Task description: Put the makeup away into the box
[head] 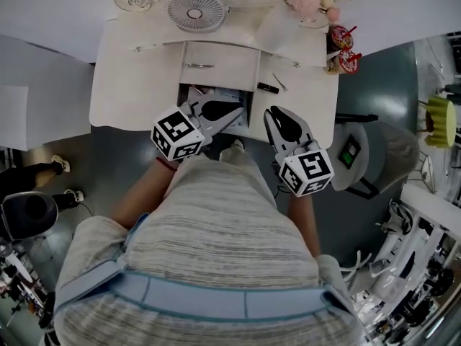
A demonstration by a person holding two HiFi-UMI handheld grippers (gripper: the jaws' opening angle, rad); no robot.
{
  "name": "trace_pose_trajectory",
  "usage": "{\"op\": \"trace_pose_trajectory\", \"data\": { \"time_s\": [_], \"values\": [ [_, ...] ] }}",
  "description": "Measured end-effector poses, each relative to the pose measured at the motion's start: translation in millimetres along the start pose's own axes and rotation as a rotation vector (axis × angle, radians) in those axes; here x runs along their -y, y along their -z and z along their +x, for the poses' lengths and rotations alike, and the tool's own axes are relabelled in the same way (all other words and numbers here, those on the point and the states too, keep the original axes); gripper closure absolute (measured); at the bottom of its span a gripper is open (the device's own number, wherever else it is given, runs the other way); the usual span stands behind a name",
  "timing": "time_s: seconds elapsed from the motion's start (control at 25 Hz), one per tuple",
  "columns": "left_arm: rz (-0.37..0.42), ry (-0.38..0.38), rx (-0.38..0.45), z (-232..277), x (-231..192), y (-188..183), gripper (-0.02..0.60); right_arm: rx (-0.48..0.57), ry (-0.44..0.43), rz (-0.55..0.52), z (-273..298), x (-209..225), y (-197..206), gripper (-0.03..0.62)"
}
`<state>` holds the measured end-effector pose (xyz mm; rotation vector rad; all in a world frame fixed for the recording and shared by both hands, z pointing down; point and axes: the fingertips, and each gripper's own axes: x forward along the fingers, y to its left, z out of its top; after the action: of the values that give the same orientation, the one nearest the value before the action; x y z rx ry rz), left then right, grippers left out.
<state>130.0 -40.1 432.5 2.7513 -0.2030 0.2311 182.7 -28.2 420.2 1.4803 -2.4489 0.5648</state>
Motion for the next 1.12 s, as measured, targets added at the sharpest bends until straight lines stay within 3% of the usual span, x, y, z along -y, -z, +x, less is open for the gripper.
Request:
{"op": "trace_pose_trajectory", "data": {
  "time_s": [0.36, 0.8, 1.12],
  "values": [
    [-0.028, -0.078, 0.001, 5.1, -4.0, 10.0, 0.569, -0.046, -0.116, -0.03, 11.1, 1.6, 9.7, 0.58],
    [-0.045, -0.118, -0.008, 12.4, -7.2, 17.0, 0.569, -0.081, -0.162, -0.054, 14.7, 13.9, 18.3, 0.579],
    [-0.042, -0.131, -0.004, 12.0, -10.7, 14.7, 0.569, -0.115, -0.17, -0.065, 20.2, 22.2, 24.3, 0.493]
  ]
}}
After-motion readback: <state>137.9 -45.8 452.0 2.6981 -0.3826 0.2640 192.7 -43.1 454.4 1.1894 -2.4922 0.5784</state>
